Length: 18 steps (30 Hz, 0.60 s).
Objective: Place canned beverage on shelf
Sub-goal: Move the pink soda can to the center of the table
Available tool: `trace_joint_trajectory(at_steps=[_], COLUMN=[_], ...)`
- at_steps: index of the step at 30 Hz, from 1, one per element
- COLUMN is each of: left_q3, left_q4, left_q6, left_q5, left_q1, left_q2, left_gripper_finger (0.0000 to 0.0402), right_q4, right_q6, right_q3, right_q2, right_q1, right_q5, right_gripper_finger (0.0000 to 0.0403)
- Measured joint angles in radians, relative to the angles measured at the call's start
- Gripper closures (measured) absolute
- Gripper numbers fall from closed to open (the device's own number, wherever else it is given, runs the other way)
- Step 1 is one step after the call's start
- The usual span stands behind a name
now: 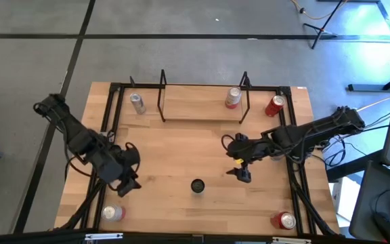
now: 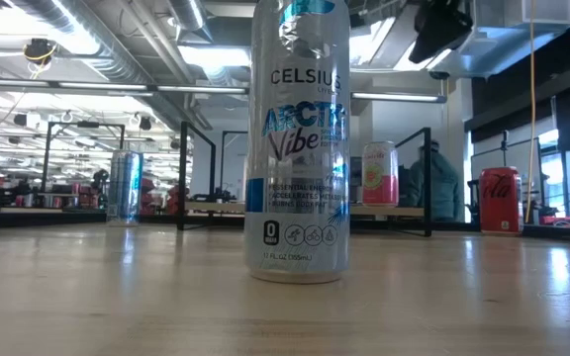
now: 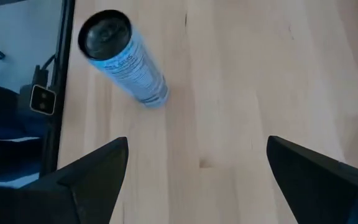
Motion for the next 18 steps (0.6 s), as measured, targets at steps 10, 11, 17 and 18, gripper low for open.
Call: trace_joint_trajectory(at_steps=[10,11,17,18], left_q3=[0.0,0.0,-0.001,-0.001], left_q4=[-0.069,-0.083,-0.14,-0.139], left_q6=[0.041,0.035,0.023,0.025], left_q5=[-0.009,0.0,0.067,0.074], left_q1=[0.061,0.072,0.132,0.136], left_q2=[0.014,0.017,0.027,0.029], left_gripper_finger=[0.0169,0.0167,0.0116,0.0104], right_q4=[0.009,0.009,0.009,0.009], right_q6=[-0.002,0.001,0.001,0.001], right_q3=[-0.001,-0.001,-0.001,-0.001], right_q2=[0.0,0.0,0.0,0.0], right_q1=[-0.001,-0.001,-0.001,-0.001], right_q5=[0.001,0.001,0.002,0.003], right_gripper_finger=[0.0034,0.0034,0.0034,0.0034])
